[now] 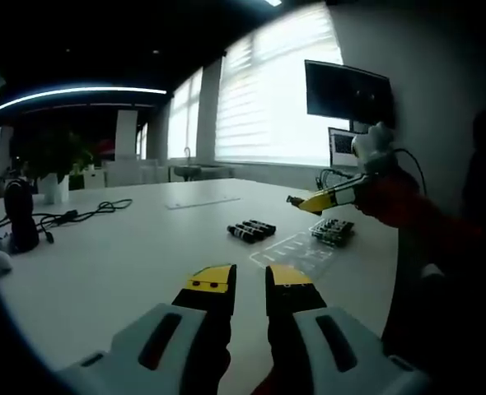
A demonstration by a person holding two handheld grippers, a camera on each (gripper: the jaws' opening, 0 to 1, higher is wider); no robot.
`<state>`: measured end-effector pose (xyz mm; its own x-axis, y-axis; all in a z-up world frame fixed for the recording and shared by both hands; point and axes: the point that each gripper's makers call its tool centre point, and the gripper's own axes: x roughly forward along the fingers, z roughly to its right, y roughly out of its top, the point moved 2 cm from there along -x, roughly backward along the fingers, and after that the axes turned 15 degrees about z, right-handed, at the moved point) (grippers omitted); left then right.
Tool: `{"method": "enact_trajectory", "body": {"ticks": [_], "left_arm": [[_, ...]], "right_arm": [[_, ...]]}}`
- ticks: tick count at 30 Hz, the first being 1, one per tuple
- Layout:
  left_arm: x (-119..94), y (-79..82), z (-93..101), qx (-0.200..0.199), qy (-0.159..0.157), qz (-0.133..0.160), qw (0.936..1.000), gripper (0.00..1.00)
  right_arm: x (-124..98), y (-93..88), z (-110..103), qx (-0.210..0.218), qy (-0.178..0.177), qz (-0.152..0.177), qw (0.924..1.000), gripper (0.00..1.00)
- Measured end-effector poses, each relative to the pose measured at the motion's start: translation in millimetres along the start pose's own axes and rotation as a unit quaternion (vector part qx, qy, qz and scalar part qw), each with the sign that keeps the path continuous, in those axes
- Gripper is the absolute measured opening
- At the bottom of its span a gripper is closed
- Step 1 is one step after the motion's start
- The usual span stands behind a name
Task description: Grip medicine bottles put into box
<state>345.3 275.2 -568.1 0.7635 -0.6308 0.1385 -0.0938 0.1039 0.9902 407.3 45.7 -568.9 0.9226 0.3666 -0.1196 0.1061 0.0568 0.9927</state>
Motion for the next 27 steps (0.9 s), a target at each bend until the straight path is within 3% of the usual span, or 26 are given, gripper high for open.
{"method": "enact_trajectory", "body": {"ticks": [7,17,27], "left_arm": [[0,0.6,3.7,-0.002,-0.007,0.0,1.0,0.08],[2,-1.4,8.1,-0.008,-0.014,-0.001,0.9999,0.08],[2,-2.1,7.0,-0.01,-0.012,0.001,0.9999,0.08]], "right_arm": [[-6,-6.0,-12,0.008,0.003,-0.006,0.9999,0.07],[-12,-21.8,-26,0.009,-0.015,-0.041,0.999,0.07],[-15,-28.9,-26,0.009,-0.031,-0.057,0.9978,0.07]]}}
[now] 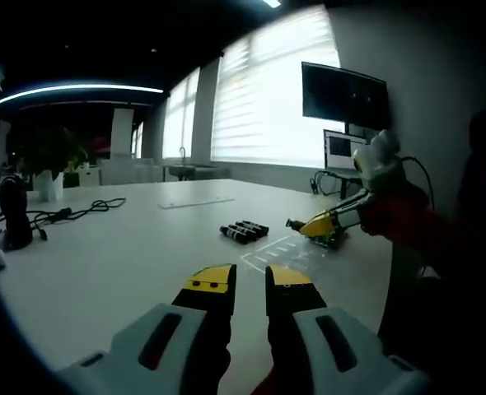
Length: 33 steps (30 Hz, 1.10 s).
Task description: Grip medicine bottles put into box
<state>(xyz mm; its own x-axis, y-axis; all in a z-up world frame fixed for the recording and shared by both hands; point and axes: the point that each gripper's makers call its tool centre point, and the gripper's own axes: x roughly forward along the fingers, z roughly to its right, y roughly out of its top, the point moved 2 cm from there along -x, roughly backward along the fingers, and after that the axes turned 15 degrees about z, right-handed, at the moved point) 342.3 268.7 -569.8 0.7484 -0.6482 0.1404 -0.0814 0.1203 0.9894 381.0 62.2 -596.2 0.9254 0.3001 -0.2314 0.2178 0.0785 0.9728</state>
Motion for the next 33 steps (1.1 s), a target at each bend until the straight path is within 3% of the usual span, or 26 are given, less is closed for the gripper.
{"method": "enact_trajectory", "body": {"ticks": [21,33], "left_arm": [[-2,-8.4,-12.5,-0.036,0.002,0.005,0.9993,0.08],[-7,-3.9,-13.3,-0.031,0.001,0.009,0.9995,0.08]], "right_arm": [[2,-10.8,-1,-0.048,-0.071,-0.042,0.9954,0.07],[4,-15.4,-7,-0.077,-0.094,-0.053,0.9911,0.08]]}}
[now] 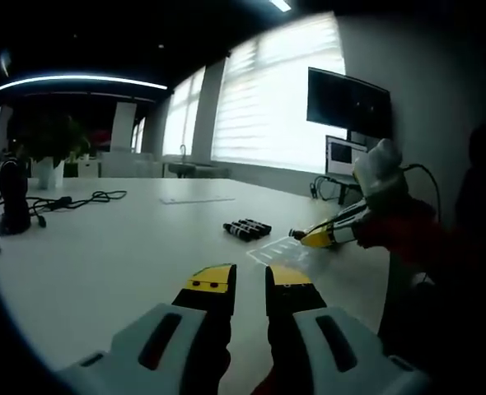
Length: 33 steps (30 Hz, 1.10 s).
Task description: Grip medicine bottles put into box
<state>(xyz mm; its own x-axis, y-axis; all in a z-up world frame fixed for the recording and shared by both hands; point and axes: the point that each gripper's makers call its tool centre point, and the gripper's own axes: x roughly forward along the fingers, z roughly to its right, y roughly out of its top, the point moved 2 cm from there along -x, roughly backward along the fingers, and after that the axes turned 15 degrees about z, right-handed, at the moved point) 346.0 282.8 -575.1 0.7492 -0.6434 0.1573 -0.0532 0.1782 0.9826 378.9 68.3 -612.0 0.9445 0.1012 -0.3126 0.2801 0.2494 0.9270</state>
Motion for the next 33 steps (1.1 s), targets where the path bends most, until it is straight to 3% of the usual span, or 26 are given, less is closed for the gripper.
{"method": "enact_trajectory", "body": {"ticks": [9,12,20,26,29,33], "left_arm": [[-1,3.9,-0.1,0.005,0.002,0.003,1.0,0.08],[-1,4.4,1.5,0.006,0.0,0.003,1.0,0.08],[0,4.9,3.4,0.008,-0.002,0.003,1.0,0.08],[0,3.1,4.2,0.009,-0.002,0.0,1.0,0.08],[0,0.5,3.2,0.009,0.001,-0.003,1.0,0.08],[2,-0.8,3.5,0.013,0.003,-0.007,0.9999,0.08]], "right_arm": [[1,-4.2,0,-0.02,-0.001,-0.008,0.9998,0.08],[0,-3.5,0,-0.042,-0.005,0.001,0.9991,0.08],[-1,1.6,0,-0.04,0.004,0.018,0.999,0.07],[-5,9.3,8,-0.022,0.025,0.043,0.9985,0.05],[-6,11.3,12,0.014,0.05,0.062,0.9967,0.04],[-9,6.9,13,0.031,0.078,0.055,0.995,0.0]]}}
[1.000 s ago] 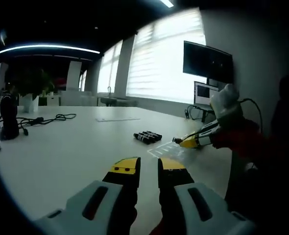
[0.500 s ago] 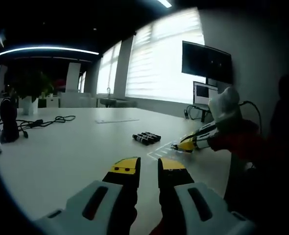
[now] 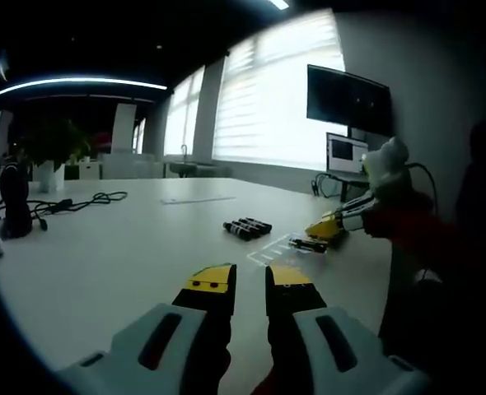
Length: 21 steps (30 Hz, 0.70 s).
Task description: Grip medicine bottles put into box
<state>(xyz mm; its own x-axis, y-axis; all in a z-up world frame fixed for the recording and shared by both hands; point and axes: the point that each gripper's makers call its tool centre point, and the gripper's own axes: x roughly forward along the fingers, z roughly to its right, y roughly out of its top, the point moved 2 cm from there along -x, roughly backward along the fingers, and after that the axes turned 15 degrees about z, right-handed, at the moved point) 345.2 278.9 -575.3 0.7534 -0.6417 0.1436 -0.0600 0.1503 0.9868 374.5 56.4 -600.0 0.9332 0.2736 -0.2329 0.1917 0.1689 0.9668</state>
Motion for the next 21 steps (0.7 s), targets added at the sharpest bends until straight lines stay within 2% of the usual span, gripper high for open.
{"method": "enact_trajectory", "body": {"ticks": [4,8,9,17,19,21], "left_arm": [[2,-0.3,3.0,0.007,-0.002,-0.004,1.0,0.08],[3,-0.9,4.2,0.012,-0.002,-0.007,0.9999,0.08],[3,-0.9,4.2,0.014,-0.002,-0.007,0.9999,0.08],[2,-1.8,3.8,0.018,0.0,-0.01,0.9998,0.08],[3,-2.5,3.9,0.017,-0.001,-0.011,0.9998,0.08],[3,-3.0,4.8,0.017,-0.002,-0.011,0.9998,0.08]], "right_arm": [[-2,-4.9,-3,0.005,0.018,-0.02,0.9996,0.0],[-3,-15.3,-6,0.011,0.028,-0.065,0.9974,0.0],[-3,-13.1,-6,0.008,0.03,-0.057,0.9979,0.0],[0,-13.0,-8,0.004,0.021,-0.051,0.9985,0.0],[-2,-18.0,-10,-0.001,0.021,-0.066,0.9976,0.0],[-5,-13.9,-10,-0.001,0.021,-0.051,0.9985,0.0]]}}
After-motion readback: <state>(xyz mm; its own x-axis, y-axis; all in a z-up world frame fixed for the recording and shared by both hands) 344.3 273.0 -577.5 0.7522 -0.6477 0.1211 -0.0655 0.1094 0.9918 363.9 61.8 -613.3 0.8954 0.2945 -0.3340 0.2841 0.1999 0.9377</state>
